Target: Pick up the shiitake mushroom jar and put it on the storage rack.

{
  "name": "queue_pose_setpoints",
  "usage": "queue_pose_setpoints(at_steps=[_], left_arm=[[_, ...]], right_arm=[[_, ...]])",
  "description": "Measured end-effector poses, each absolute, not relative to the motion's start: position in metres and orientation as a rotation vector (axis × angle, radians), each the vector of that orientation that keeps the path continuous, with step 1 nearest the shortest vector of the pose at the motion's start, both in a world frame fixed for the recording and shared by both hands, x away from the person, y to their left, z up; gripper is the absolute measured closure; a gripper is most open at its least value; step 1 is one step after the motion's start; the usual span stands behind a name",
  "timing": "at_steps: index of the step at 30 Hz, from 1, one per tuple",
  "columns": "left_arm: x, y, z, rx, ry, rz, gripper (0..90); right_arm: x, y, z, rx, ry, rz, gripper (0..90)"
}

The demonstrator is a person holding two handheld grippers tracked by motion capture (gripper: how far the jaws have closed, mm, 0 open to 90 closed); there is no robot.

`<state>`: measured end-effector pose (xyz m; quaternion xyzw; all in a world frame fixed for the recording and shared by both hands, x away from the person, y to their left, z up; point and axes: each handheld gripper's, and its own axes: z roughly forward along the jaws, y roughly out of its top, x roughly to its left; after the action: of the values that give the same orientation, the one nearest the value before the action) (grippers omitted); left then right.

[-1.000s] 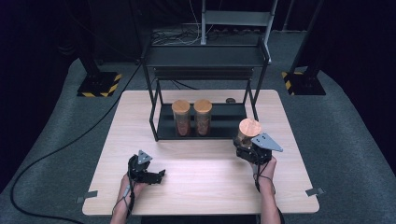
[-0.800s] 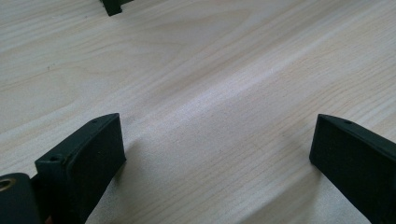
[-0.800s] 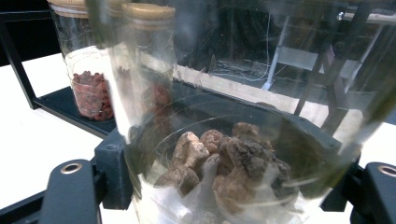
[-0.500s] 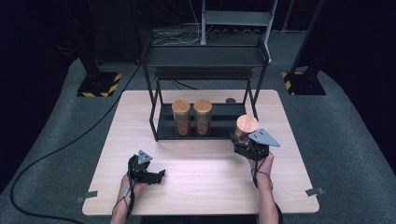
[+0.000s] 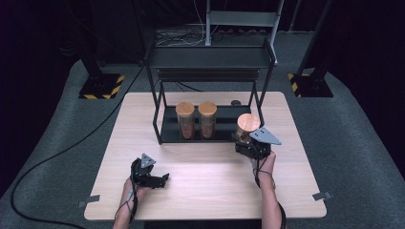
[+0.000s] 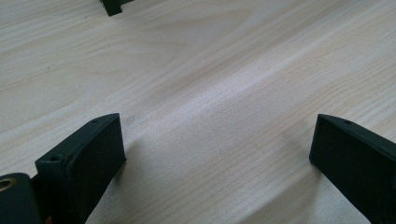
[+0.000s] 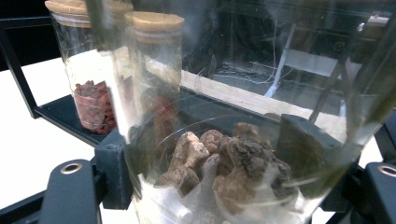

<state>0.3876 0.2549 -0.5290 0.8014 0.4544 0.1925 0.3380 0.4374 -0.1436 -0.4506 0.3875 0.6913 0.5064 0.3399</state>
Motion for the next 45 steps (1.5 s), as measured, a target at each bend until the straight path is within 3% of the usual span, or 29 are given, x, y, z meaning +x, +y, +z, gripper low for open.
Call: queue_pose_setpoints(at_steps=[45], left_arm=[[0.388,0.255,-0.529,2.088,1.184,0.501,2.6]], right_arm=[[0.474,-0.128,-0.448,1.009,1.823,1.305,24.8]])
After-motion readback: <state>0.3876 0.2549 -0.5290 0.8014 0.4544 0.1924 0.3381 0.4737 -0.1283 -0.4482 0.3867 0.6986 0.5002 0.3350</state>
